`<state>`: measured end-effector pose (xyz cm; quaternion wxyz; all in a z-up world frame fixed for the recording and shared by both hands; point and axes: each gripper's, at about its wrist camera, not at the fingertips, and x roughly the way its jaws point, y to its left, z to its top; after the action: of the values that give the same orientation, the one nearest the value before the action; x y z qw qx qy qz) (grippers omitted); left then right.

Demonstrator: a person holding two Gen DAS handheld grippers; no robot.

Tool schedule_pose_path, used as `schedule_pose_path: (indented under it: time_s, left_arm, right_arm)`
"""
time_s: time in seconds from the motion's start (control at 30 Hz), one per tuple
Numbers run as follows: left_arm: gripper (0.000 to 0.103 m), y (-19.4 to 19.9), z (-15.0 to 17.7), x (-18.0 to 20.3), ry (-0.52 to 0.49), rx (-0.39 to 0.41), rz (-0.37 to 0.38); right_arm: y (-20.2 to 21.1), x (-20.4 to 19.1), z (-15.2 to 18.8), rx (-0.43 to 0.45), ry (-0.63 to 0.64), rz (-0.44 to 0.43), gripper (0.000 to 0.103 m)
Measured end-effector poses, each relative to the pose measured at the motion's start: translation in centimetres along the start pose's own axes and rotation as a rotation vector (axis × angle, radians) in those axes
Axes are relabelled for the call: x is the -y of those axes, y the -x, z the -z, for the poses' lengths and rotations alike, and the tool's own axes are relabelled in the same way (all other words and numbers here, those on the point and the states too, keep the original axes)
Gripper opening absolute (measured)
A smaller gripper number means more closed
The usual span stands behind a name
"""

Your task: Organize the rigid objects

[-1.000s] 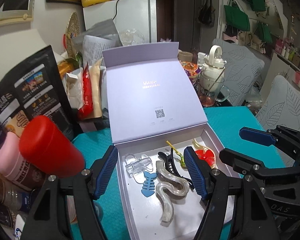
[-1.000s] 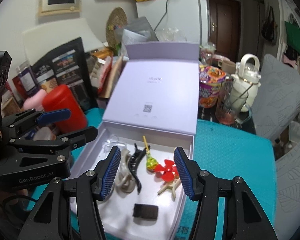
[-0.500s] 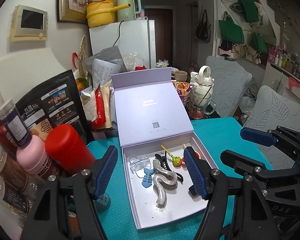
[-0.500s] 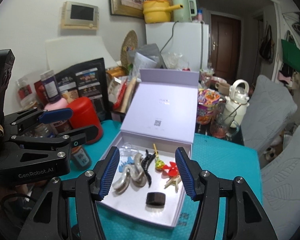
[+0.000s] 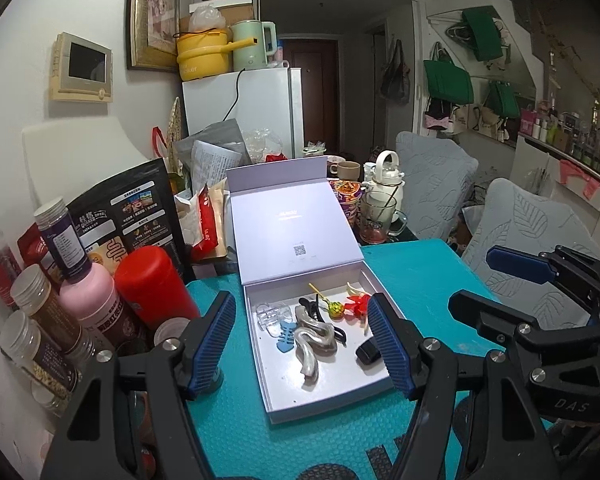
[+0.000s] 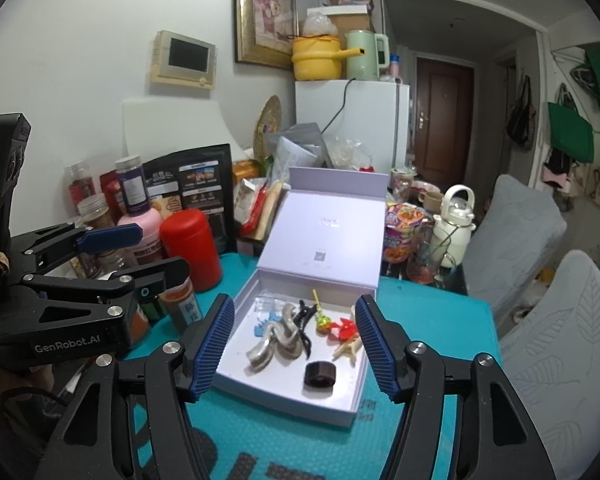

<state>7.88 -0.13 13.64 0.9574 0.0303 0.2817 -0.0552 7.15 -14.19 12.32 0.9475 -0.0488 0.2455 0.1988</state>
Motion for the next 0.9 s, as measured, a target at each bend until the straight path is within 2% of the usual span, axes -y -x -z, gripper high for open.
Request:
schedule_pose_path:
  time_s: [0.03,0.13,0.53,0.9]
  left_arm:
    - [0.080,0.5,0.3,0.0,0.001,0.004,0.003]
    - [0.088,1.9,1.3,0.1,0.001,0.034,-0.003]
    - [0.090,4.5,5.6,0.4,0.022,0.019,-0.016]
    - [0.090,4.2,9.5,0.9,0.028,-0.029,-0.019]
  right_arm:
    - [0.4,-0.2,0.3,0.002,0.000,0.004,0.065]
    - [1.3,-0.7,1.1,0.006,0.001,0.013,0.068]
    - [3.8,-2.3,5.3,0.009,-0.004,0.071,0.075]
    - [4.2,-3.7,8.7,-0.036,-0.014,0.111,0.076]
